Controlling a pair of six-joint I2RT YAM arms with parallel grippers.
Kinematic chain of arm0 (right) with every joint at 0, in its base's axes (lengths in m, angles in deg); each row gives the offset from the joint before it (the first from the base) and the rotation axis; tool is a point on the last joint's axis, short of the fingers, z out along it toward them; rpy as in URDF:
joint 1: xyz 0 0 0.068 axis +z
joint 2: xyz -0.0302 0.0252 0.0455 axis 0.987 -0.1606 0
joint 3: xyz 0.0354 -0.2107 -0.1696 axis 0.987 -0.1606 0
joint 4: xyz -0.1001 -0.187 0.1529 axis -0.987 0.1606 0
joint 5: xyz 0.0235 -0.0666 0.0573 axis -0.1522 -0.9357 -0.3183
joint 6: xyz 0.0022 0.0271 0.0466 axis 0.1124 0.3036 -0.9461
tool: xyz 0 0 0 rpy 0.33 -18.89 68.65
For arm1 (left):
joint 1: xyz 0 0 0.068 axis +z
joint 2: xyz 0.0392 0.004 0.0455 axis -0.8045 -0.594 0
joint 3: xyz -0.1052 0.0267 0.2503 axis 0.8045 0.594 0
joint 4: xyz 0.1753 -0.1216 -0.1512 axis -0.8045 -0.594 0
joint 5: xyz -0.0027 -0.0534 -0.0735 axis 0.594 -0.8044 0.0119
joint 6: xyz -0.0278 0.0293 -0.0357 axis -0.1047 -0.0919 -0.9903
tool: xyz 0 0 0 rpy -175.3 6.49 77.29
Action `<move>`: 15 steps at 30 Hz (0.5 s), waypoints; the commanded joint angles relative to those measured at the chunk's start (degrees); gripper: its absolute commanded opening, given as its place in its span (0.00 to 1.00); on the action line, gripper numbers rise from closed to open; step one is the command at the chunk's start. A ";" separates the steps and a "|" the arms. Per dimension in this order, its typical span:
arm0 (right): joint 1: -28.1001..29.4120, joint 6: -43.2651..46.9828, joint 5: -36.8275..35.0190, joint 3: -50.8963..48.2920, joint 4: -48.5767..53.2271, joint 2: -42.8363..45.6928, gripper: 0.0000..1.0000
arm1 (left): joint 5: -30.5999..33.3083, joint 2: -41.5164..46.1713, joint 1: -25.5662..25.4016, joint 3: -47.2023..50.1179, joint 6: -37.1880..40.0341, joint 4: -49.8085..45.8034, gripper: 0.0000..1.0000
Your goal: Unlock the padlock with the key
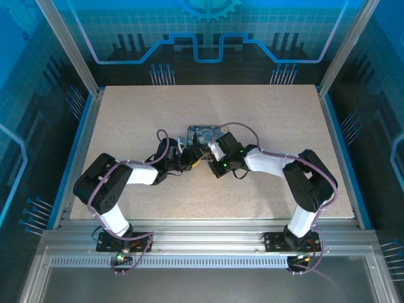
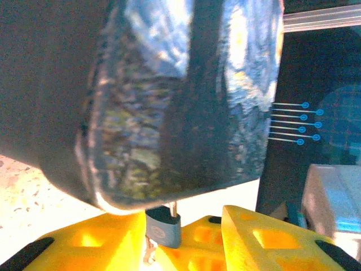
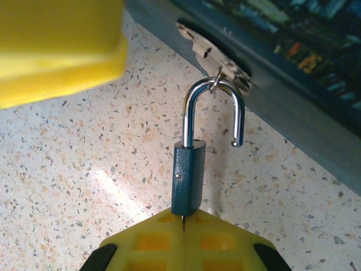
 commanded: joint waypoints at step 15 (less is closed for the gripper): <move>-0.87 5.35 0.95 1.71 3.09 2.25 0.00 | 2.18 8.14 1.99 0.70 9.49 -8.82 0.51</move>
